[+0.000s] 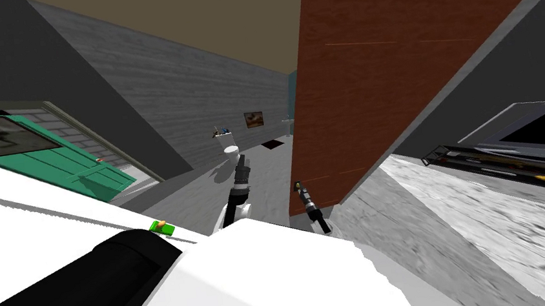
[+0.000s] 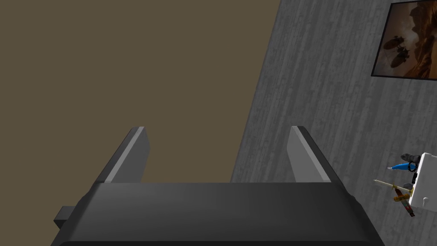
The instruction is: Push the door open
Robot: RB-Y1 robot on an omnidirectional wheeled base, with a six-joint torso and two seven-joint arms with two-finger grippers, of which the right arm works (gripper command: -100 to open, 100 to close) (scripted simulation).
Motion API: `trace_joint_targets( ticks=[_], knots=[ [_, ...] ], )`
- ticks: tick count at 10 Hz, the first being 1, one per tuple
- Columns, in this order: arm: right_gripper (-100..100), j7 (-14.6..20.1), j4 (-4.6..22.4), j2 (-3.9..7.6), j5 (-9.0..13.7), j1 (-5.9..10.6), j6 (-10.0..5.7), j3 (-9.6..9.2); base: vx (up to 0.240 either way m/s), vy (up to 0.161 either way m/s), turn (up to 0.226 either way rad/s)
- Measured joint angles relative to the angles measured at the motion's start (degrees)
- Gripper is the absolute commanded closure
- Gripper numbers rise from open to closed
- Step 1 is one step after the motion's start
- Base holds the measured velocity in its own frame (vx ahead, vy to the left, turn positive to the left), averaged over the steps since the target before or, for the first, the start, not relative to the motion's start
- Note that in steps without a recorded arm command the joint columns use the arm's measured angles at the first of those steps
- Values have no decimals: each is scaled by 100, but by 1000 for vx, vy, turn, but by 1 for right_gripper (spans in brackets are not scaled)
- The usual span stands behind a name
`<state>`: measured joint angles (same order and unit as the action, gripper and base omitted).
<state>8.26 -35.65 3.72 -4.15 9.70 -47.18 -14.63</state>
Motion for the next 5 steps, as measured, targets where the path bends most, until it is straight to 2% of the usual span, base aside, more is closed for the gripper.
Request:
trace_joint_targets(
  ticks=[1,2,5],
  knots=[
    [-100,-15,5,-24,6,-2,-11,14,90,13,-2],
    [100,-16,4,-32,5,-8,-24,9,-21,2,1],
    [100,-18,5,-23,5,6,-4,14,-23,-5,2]
  ],
)
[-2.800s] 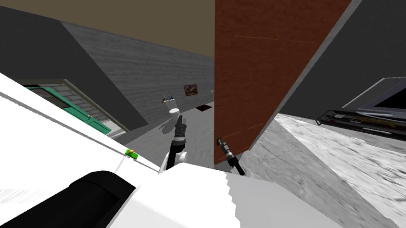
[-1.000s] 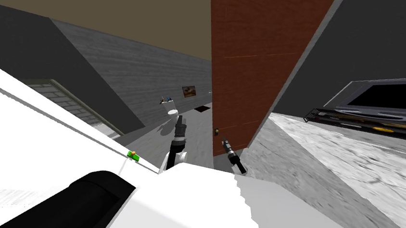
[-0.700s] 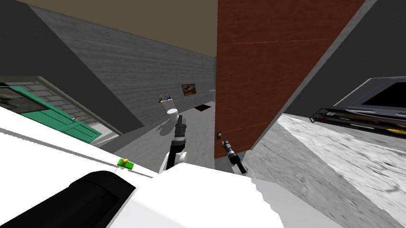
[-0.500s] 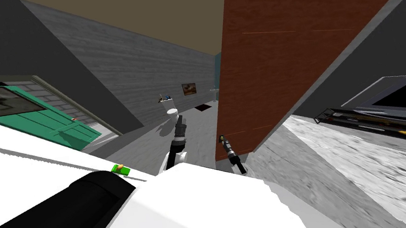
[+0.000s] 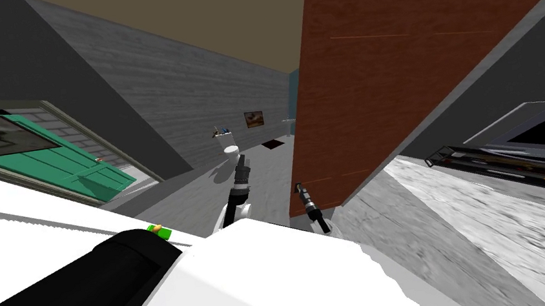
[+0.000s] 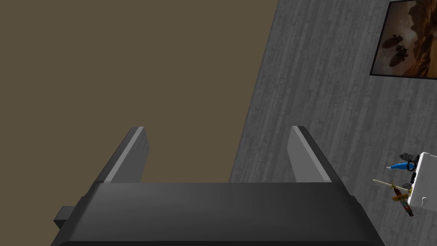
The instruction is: Push the door open
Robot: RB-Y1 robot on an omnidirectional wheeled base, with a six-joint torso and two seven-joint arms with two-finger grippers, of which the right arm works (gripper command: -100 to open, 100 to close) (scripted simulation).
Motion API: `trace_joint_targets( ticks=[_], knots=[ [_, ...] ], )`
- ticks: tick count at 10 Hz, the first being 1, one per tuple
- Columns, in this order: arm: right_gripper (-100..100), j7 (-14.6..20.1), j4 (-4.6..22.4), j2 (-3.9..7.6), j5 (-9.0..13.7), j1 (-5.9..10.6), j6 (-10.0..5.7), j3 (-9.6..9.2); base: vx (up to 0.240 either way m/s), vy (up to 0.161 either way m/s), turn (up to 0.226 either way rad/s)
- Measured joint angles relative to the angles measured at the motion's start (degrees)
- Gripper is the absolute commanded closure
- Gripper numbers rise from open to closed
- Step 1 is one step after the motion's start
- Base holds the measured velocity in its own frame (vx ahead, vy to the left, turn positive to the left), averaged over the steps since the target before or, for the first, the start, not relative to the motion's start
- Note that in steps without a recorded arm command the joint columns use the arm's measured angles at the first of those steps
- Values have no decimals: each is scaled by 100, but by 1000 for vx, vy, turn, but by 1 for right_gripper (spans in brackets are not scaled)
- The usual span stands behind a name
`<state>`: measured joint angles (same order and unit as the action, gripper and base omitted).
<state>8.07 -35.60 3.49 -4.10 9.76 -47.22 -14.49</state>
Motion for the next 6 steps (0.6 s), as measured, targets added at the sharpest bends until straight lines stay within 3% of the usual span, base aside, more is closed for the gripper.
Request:
trace_joint_targets(
  ticks=[2,6],
  knots=[
    [100,0,10,1,-1,-14,6,-2,-4,-1,-2],
    [100,-44,54,25,47,-56,55,90,161,87,-32]
  ],
)
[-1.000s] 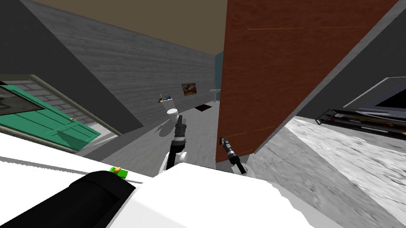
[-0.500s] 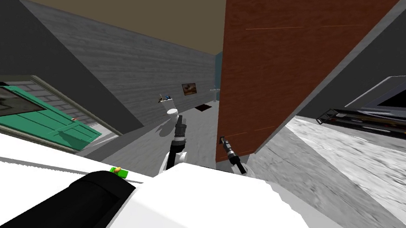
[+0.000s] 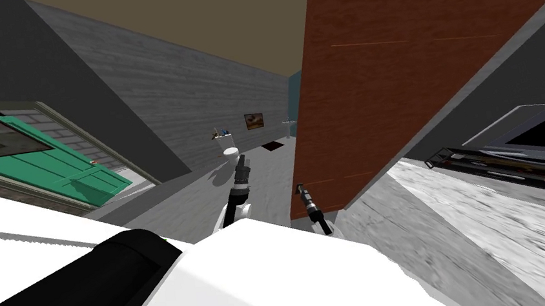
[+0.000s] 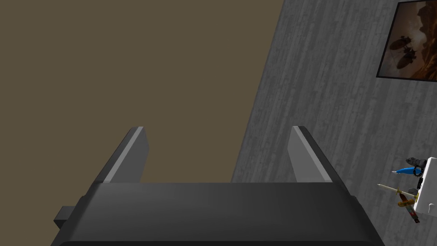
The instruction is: Push the door open
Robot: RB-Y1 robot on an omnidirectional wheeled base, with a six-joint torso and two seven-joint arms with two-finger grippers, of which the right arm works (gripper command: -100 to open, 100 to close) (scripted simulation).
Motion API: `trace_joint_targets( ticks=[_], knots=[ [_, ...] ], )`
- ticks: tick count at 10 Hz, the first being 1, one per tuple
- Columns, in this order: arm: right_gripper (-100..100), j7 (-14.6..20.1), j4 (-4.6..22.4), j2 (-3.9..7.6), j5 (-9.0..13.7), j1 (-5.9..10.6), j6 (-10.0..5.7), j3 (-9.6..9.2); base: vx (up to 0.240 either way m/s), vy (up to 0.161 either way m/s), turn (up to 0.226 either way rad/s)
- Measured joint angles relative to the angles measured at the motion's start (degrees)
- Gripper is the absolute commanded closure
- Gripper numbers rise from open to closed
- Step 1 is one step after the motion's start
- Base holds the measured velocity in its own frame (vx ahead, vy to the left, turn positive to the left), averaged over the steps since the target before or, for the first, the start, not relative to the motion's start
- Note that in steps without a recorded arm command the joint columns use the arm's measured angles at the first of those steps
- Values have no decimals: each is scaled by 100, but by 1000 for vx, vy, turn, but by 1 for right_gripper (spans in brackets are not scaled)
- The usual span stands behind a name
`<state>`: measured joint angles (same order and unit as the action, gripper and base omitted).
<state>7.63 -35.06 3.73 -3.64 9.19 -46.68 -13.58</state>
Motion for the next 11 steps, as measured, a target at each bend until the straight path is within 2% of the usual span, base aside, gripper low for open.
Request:
trace_joint_targets(
  ticks=[2,4,5,6,7,8,11],
  knots=[
    [100,-62,-23,6,45,-18,-32,96,209,114,-48],
    [100,-105,251,22,128,159,-137,254,184,98,-43],
    [100,-127,9,41,131,29,-63,271,167,103,-78],
    [100,-152,-125,66,159,-30,33,332,154,89,-104],
    [100,-179,171,87,221,150,-66,449,164,102,-76],
    [-100,-210,142,117,260,115,-90,533,-43,67,-62],
    [-100,-197,104,106,270,118,-48,533,-228,13,-37]
  ],
)
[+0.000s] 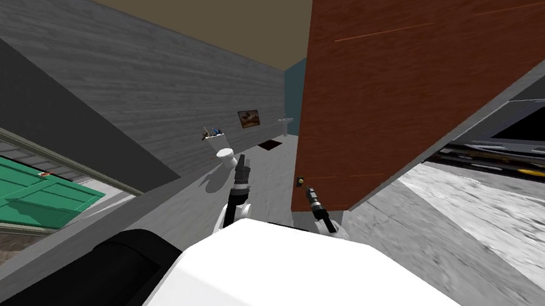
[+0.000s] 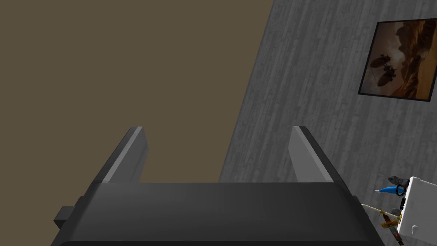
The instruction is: Push the door open
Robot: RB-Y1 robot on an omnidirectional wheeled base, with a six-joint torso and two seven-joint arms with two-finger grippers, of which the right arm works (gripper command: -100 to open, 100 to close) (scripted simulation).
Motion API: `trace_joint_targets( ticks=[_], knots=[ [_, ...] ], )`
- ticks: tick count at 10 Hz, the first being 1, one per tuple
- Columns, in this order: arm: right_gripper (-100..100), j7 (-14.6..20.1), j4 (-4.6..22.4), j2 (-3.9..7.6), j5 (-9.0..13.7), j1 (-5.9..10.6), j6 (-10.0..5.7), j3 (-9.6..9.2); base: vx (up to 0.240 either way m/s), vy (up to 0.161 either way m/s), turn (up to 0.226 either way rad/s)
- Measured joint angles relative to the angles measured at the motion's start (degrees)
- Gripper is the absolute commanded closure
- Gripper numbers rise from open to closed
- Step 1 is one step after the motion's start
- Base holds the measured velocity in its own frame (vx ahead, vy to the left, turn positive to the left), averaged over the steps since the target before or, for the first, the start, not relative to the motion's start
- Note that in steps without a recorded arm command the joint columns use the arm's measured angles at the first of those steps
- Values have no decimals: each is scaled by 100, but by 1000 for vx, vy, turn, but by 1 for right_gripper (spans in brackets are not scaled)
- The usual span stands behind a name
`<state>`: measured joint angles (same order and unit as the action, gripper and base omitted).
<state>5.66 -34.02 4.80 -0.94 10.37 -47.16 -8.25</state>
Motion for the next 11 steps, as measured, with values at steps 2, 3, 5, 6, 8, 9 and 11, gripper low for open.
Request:
trace_joint_targets(
  ticks=[2,3,5,6,8,9,11],
  knots=[
    [-100,12,11,-24,11,17,17,2,-191,32,-48],
    [-100,19,-23,-37,14,8,41,0,-196,13,-36],
    [-100,34,-55,-69,21,13,83,-1,-150,8,-19],
    [-100,36,-56,-71,22,10,88,-1,130,14,31],
    [-100,19,-65,-48,30,-6,78,18,199,43,24],
    [-100,12,-69,-41,35,-11,73,27,248,87,30],
    [-100,-15,-11,-48,50,10,28,58,255,45,39]
  ],
)
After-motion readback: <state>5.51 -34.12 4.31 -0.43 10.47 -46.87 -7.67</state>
